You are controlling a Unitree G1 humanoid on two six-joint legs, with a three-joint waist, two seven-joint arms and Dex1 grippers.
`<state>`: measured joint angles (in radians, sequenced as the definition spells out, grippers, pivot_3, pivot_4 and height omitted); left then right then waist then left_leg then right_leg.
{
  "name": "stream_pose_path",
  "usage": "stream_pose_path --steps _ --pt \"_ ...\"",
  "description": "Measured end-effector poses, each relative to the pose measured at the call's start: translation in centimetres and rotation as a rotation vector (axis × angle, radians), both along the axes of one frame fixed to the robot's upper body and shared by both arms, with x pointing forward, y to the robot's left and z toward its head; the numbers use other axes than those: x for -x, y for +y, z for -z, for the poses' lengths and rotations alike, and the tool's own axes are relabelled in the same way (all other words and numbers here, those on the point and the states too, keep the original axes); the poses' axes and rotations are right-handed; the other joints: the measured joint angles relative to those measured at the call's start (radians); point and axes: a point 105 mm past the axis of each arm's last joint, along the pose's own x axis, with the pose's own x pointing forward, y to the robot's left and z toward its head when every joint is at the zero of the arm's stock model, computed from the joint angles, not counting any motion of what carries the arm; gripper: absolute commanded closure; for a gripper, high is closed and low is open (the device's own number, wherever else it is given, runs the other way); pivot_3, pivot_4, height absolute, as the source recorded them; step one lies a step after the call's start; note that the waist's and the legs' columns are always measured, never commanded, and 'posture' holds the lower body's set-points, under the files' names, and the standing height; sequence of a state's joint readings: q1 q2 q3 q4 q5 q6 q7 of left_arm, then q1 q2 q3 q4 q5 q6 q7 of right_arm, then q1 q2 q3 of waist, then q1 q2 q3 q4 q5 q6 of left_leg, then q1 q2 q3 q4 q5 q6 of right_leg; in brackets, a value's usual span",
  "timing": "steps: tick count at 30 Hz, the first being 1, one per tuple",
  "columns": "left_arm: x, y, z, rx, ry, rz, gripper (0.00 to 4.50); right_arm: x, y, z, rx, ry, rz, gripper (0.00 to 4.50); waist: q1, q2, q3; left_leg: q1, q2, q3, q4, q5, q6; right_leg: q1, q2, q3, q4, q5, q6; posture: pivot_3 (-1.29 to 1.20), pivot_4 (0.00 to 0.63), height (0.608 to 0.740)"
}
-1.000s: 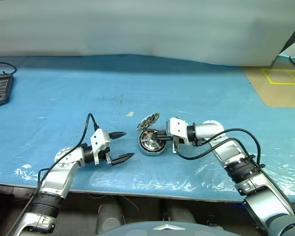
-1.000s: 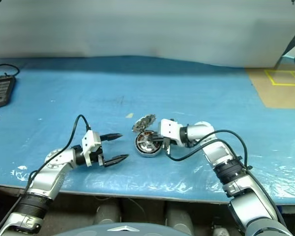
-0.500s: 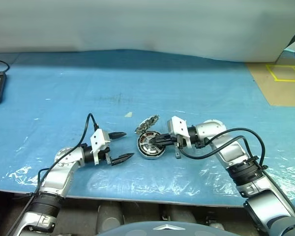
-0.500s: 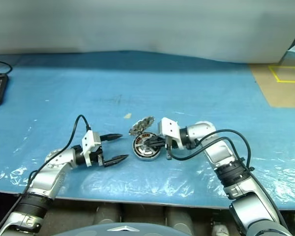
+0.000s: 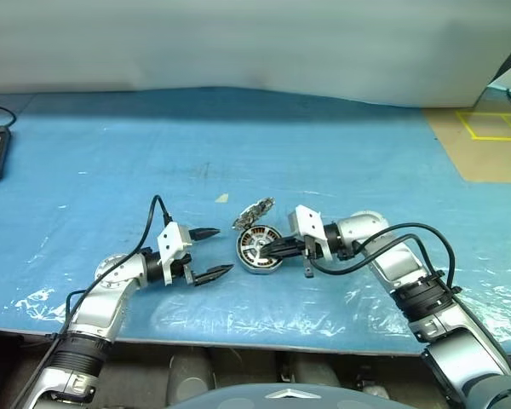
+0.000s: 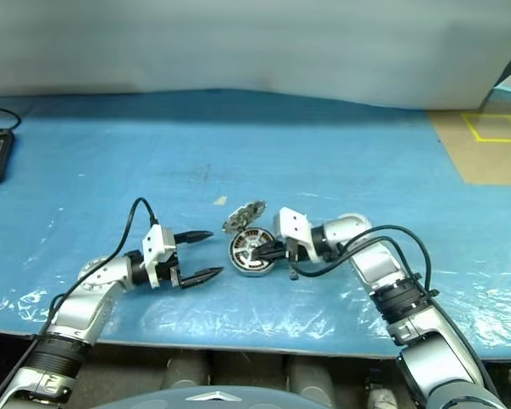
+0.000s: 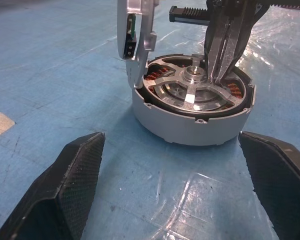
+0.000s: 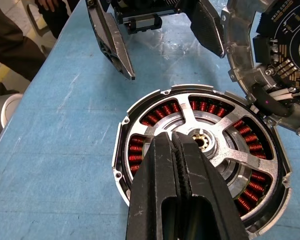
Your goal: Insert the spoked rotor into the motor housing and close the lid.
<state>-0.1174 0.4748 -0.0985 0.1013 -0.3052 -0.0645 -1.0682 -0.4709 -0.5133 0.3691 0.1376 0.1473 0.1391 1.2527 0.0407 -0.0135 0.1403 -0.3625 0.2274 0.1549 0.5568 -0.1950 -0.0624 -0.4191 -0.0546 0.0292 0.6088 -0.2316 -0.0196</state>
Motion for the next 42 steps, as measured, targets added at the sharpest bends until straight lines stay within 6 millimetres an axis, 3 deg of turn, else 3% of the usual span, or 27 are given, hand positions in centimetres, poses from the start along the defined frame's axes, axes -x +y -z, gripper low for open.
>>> stream_pose_path --steps 9,13,17,25,36,42 --pt "0.1 0.1 0.2 -0.001 0.004 -0.003 0.00 0.1 0.0 -0.2 0.005 0.015 -0.004 4.47 0.004 0.003 0.003 0.011 0.000 0.000 0.001 -0.002 0.004 0.012 -0.001 0.001 -0.001 -0.001 0.000 0.00 0.150 0.740" --pt "0.2 0.1 0.2 -0.001 0.006 -0.004 0.00 0.4 0.6 -2.1 -0.070 0.046 -0.020 4.47 0.003 0.005 0.007 0.009 0.000 0.000 -0.001 -0.001 0.001 0.009 0.000 0.000 -0.002 -0.001 -0.001 0.00 0.150 0.740" --pt "0.1 0.1 0.2 0.001 0.006 -0.004 0.00 -0.5 1.1 -3.6 -0.113 0.019 0.001 4.47 0.003 0.005 0.008 0.008 0.000 0.000 -0.002 0.000 0.000 0.008 0.000 0.000 -0.002 -0.001 -0.001 0.00 0.150 0.740" --pt "0.2 0.1 0.3 0.001 0.005 -0.004 0.00 -2.1 0.1 -0.8 -0.060 0.049 0.100 4.47 0.004 0.006 0.009 0.005 -0.001 0.000 -0.002 0.000 0.000 0.006 -0.001 0.000 -0.002 -0.001 -0.001 0.00 0.150 0.740" --pt "0.1 0.5 0.7 0.000 0.009 -0.009 0.00 -2.0 -0.1 -0.5 -0.035 -0.027 0.073 4.47 0.005 0.005 0.009 0.005 -0.001 0.000 -0.001 0.000 0.000 0.006 -0.001 0.000 -0.002 -0.001 -0.001 0.00 0.150 0.740" --pt "0.1 0.5 0.7 0.000 0.006 -0.008 0.00 -1.7 -0.1 -1.6 -0.113 0.013 0.102 4.47 0.006 0.006 0.010 0.001 0.000 0.000 0.000 0.000 0.000 0.002 -0.001 0.000 -0.001 0.000 0.000 0.00 0.150 0.740"
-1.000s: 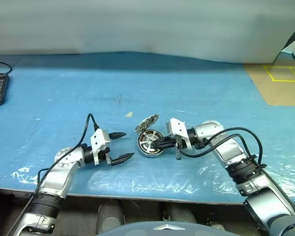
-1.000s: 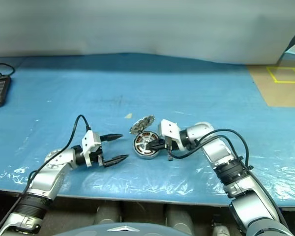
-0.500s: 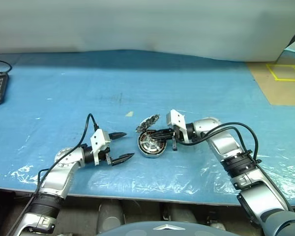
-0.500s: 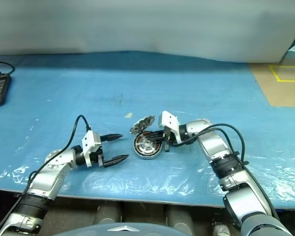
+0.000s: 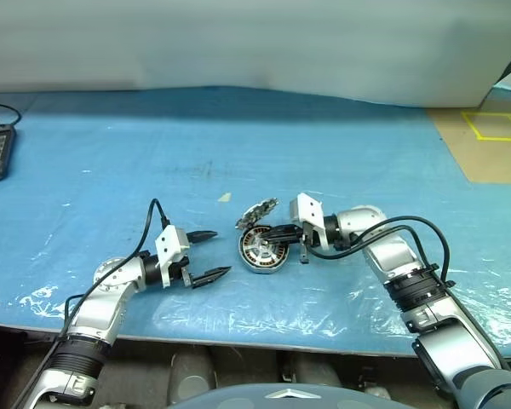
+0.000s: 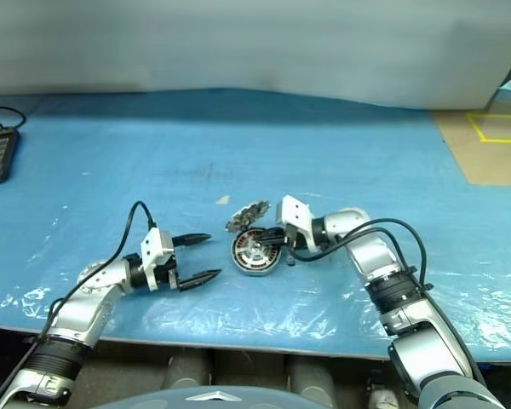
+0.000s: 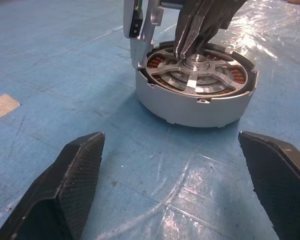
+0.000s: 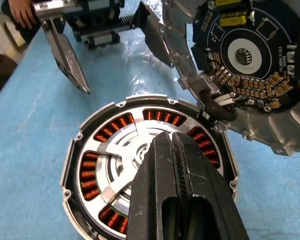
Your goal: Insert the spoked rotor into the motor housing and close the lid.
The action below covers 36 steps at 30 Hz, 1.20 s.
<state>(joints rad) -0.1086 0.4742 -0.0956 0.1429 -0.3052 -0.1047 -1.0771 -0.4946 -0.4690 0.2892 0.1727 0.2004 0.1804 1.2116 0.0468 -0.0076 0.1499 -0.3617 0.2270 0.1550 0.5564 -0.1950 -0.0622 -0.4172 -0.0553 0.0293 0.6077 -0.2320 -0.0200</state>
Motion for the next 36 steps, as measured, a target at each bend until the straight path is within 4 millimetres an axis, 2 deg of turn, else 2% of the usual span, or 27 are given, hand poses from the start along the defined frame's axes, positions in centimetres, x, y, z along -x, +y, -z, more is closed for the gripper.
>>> stream_pose_path --steps 4,6,11,13,15,18,24,27,32,36 --pt "-0.2 0.0 -0.2 0.000 -0.005 0.001 0.00 0.2 -0.5 -3.9 -0.083 -0.049 0.004 4.47 0.001 0.000 0.000 -0.003 0.000 0.000 0.001 0.000 0.000 -0.002 0.000 0.000 0.001 0.002 0.003 0.00 0.150 0.740" --pt "-0.3 0.1 -0.3 0.002 -0.010 -0.003 0.00 0.3 -1.3 -4.6 -0.065 -0.064 0.015 4.47 0.003 0.000 0.000 -0.003 0.000 0.000 0.001 0.000 0.000 -0.002 0.000 0.000 0.001 0.002 0.003 0.00 0.150 0.740" --pt "-0.5 0.1 -0.5 0.003 -0.016 -0.006 0.00 -0.6 -3.4 -4.0 -0.015 -0.045 0.105 4.47 0.003 0.000 0.000 -0.003 0.000 0.000 0.002 0.000 0.000 -0.002 0.000 0.000 0.001 0.000 0.000 0.00 0.150 0.740" --pt "-0.6 0.1 -0.6 0.003 -0.019 -0.004 0.00 -1.6 -4.3 -3.1 0.011 -0.033 0.174 4.47 0.001 0.000 0.000 -0.003 0.000 0.000 0.004 0.000 0.000 -0.002 0.000 0.000 0.001 0.000 0.000 0.00 0.150 0.740" --pt "-0.7 0.1 -0.7 0.003 -0.020 -0.004 0.00 -3.5 -4.9 -2.4 0.014 -0.054 0.260 4.47 -0.007 0.000 0.000 -0.004 0.000 0.000 0.005 0.000 0.000 -0.003 0.000 0.000 0.003 0.001 0.000 0.00 0.150 0.740" --pt "-0.8 0.0 -0.8 0.007 -0.027 0.000 0.00 -5.5 -4.0 -3.2 -0.022 -0.119 0.300 4.47 -0.009 0.000 0.000 -0.004 0.000 0.000 0.006 0.000 0.000 -0.005 0.000 0.001 0.007 0.000 0.000 0.00 0.150 0.740" --pt "-0.8 0.3 -0.2 0.007 -0.014 -0.012 0.00 -7.0 -1.3 -5.9 -0.088 -0.209 0.225 4.47 -0.002 0.000 0.000 -0.005 0.000 0.000 0.007 0.000 0.000 -0.005 0.000 0.000 0.009 0.000 0.000 0.00 0.150 0.740" --pt "-0.6 0.4 0.0 0.007 -0.012 -0.019 0.00 -6.4 -0.3 -5.9 -0.102 -0.184 0.154 4.47 0.003 0.000 0.001 -0.006 0.000 0.000 0.007 0.000 0.000 -0.005 0.000 -0.001 0.009 0.001 0.000 0.00 0.150 0.740" --pt "-0.3 0.7 0.4 0.005 -0.010 -0.028 0.00 -3.6 0.9 -6.0 -0.121 -0.103 -0.002 4.47 0.006 0.000 0.001 -0.006 0.001 -0.001 0.007 0.000 0.000 -0.005 0.000 -0.002 0.010 0.002 0.002 0.00 0.150 0.740" --pt "-0.4 1.0 0.7 0.002 0.003 -0.037 0.00 -1.8 0.6 -4.2 -0.079 -0.024 -0.048 4.47 0.007 0.000 0.001 -0.006 0.001 -0.001 0.008 0.000 0.000 -0.005 0.000 -0.001 0.010 0.000 0.000 0.00 0.150 0.740"
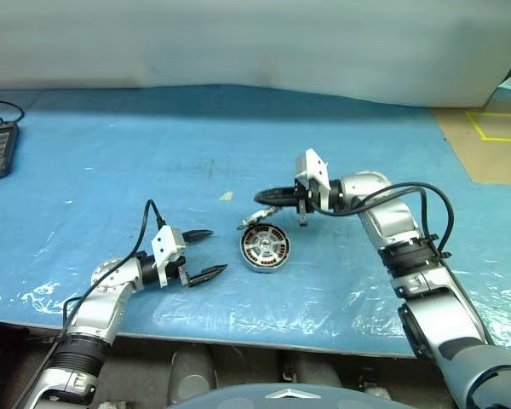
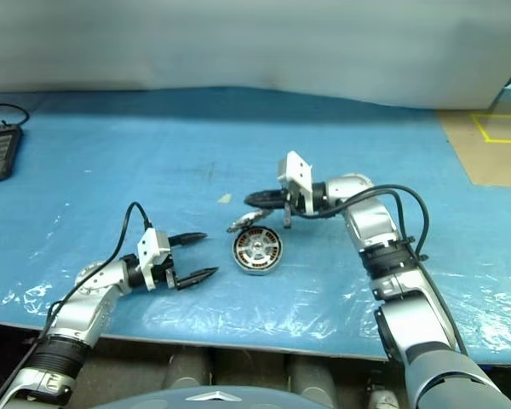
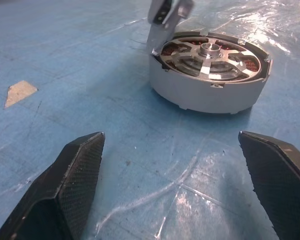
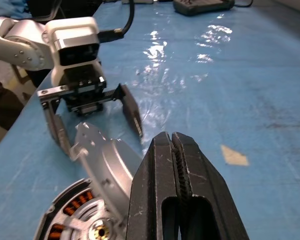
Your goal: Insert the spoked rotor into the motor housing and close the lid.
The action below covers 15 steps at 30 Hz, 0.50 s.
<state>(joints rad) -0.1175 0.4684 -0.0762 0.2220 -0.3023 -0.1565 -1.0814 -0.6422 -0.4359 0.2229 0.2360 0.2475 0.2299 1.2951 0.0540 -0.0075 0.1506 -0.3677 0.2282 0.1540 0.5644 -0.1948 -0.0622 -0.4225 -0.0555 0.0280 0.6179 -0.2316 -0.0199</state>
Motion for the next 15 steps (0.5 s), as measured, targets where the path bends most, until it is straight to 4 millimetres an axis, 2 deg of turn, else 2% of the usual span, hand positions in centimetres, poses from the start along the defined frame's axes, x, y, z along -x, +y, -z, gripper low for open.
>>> stream_pose_path --steps 5,9,15 --pt "-0.3 0.1 -0.2 -0.001 -0.004 -0.001 0.00 1.7 -0.4 1.7 0.049 0.059 -0.028 4.47 0.000 0.000 0.000 0.000 0.000 0.000 0.000 0.000 0.000 0.000 0.000 0.000 0.000 0.000 0.000 0.00 0.150 0.740" --pt "-0.4 0.1 -0.2 -0.002 -0.012 0.001 0.00 2.6 -0.8 4.0 0.123 0.086 -0.029 4.47 -0.002 0.000 0.000 0.000 0.000 0.000 0.000 0.000 0.000 0.000 0.000 0.001 0.000 0.000 0.000 0.00 0.150 0.740" --pt "-0.4 0.2 0.0 -0.003 -0.007 -0.002 0.00 3.1 -0.5 4.6 0.146 0.022 -0.051 4.47 -0.006 0.000 0.000 0.002 0.000 0.000 0.000 0.000 0.000 0.001 0.000 0.001 0.000 0.000 0.000 0.00 0.150 0.740"
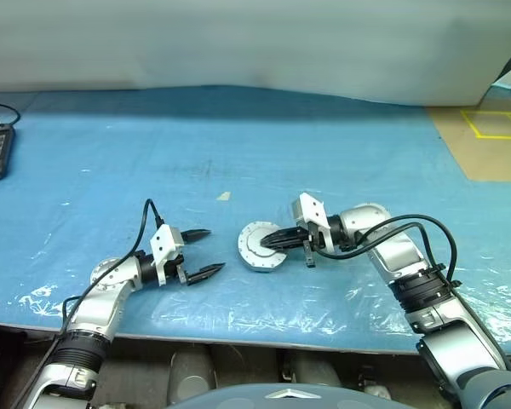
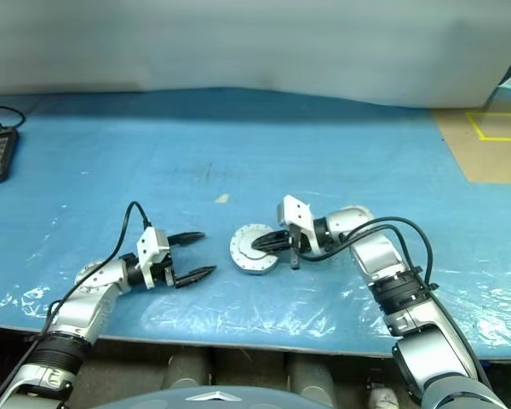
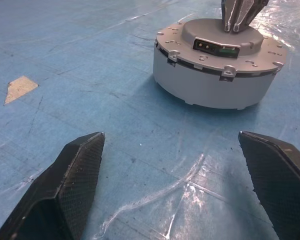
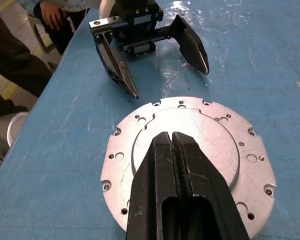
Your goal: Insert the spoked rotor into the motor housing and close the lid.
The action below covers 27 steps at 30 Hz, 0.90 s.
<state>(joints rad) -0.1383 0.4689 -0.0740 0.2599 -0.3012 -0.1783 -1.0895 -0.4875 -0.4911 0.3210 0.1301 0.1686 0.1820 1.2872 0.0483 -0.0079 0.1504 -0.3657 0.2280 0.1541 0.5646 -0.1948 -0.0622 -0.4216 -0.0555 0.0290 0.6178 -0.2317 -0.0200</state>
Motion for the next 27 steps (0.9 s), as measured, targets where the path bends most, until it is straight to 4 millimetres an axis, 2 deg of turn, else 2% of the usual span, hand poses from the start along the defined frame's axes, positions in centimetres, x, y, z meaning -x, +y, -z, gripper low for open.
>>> stream_pose_path --steps 7,11,12,15,25,27 --pt "0.0 0.0 0.0 0.000 0.001 0.001 0.00 -0.1 0.2 0.0 -0.035 -0.111 0.017 4.47 -0.001 0.000 0.000 0.001 0.000 0.000 0.001 0.000 0.000 0.001 0.000 0.001 0.000 0.000 0.000 0.00 0.150 0.740" --pt "0.0 -0.1 0.0 0.002 0.003 0.003 0.00 -0.6 0.1 -0.3 -0.069 -0.082 0.061 4.47 -0.002 0.000 0.000 0.001 0.000 0.000 0.001 0.000 0.000 0.001 0.000 0.001 0.000 0.000 0.000 0.00 0.150 0.740" --pt "0.0 -0.2 0.0 0.003 0.004 0.005 0.00 -0.8 0.1 -0.5 -0.083 -0.070 0.081 4.31 -0.002 0.000 0.000 0.000 0.000 0.000 0.001 0.000 0.000 0.001 0.000 0.001 0.000 0.000 0.000 0.00 0.150 0.740" --pt "0.1 -0.3 0.1 0.006 0.004 0.009 0.00 -1.2 -0.1 -0.9 -0.105 -0.050 0.118 3.59 -0.001 0.000 0.000 0.000 0.000 0.000 0.000 0.000 0.000 0.000 0.000 0.000 -0.001 0.000 0.000 0.00 0.150 0.740" --pt "0.2 -0.4 0.0 0.007 0.006 0.024 0.00 -0.6 0.1 -1.0 -0.113 -0.015 0.100 0.04 -0.001 0.000 0.000 -0.001 0.000 0.000 0.000 0.000 0.000 0.000 0.000 0.000 -0.002 0.000 0.000 0.00 0.150 0.740" --pt "0.2 -0.5 0.0 0.007 0.008 0.026 0.00 -0.5 0.1 -0.9 -0.111 -0.009 0.098 0.01 -0.001 0.000 0.000 -0.001 0.000 0.000 0.000 0.000 0.000 0.000 0.000 0.000 -0.002 0.000 0.000 0.00 0.150 0.740"
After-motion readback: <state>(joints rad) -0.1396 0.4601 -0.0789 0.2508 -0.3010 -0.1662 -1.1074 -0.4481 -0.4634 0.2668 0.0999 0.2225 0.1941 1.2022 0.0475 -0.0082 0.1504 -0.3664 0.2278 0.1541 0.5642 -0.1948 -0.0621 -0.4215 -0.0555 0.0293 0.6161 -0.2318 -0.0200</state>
